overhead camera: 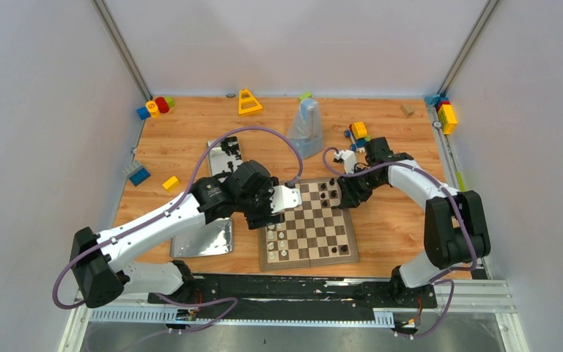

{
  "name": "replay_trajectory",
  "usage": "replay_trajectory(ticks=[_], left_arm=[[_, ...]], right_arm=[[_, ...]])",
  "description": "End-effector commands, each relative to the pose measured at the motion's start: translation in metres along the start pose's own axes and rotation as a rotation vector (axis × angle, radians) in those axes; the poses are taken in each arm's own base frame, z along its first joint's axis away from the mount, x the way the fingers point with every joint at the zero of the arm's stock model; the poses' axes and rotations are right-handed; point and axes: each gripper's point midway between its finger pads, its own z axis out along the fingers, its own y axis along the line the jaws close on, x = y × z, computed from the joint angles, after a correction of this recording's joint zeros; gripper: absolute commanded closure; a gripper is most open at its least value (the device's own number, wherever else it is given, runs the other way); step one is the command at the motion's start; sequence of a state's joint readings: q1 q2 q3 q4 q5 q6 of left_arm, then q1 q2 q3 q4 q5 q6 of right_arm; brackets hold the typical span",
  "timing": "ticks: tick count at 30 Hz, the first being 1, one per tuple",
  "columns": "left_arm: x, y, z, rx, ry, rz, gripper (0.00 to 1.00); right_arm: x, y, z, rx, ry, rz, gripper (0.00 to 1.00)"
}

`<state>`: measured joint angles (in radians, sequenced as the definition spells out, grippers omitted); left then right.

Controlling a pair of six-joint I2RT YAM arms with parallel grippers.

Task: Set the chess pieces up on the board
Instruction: Pick up the chess piece from the chessboard.

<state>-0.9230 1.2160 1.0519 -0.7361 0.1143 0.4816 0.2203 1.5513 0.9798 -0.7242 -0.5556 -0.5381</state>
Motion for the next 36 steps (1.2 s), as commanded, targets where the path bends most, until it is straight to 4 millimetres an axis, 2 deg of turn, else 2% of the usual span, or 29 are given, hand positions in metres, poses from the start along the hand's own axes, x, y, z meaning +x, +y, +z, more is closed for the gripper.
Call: replay_trajectory(ticks=[1, 13, 21, 28, 32, 36], left_arm=[[-0.006, 0.008, -0.005, -0.041, -0.020, 0.024, 0.26], [-0.002, 0.009, -0.004, -0.053, -0.006, 0.023, 0.25], [-0.002, 0.012, -0.003, -0.067, -0.002, 0.030, 0.25], [-0.004, 0.020, 0.002, -0.085, -0.003, 0.025, 0.25], [-0.010, 0.032, 0.004, -0.096, -0.043, -0.033, 0.26], [-0.012, 0.055, 0.000, -0.115, -0.101, -0.138, 0.27]], right_arm=[[0.000, -0.004, 0.010, 0.013, 0.017, -0.077, 0.58], [0.001, 0.000, 0.025, 0.014, 0.068, -0.122, 0.63], [0.005, 0.005, 0.029, 0.010, 0.090, -0.135, 0.77], [-0.001, 0.012, 0.018, 0.005, 0.072, -0.135, 0.90], [-0.012, 0.023, 0.006, -0.020, 0.036, -0.133, 0.93], [-0.031, 0.041, -0.007, -0.081, -0.037, -0.135, 0.95]])
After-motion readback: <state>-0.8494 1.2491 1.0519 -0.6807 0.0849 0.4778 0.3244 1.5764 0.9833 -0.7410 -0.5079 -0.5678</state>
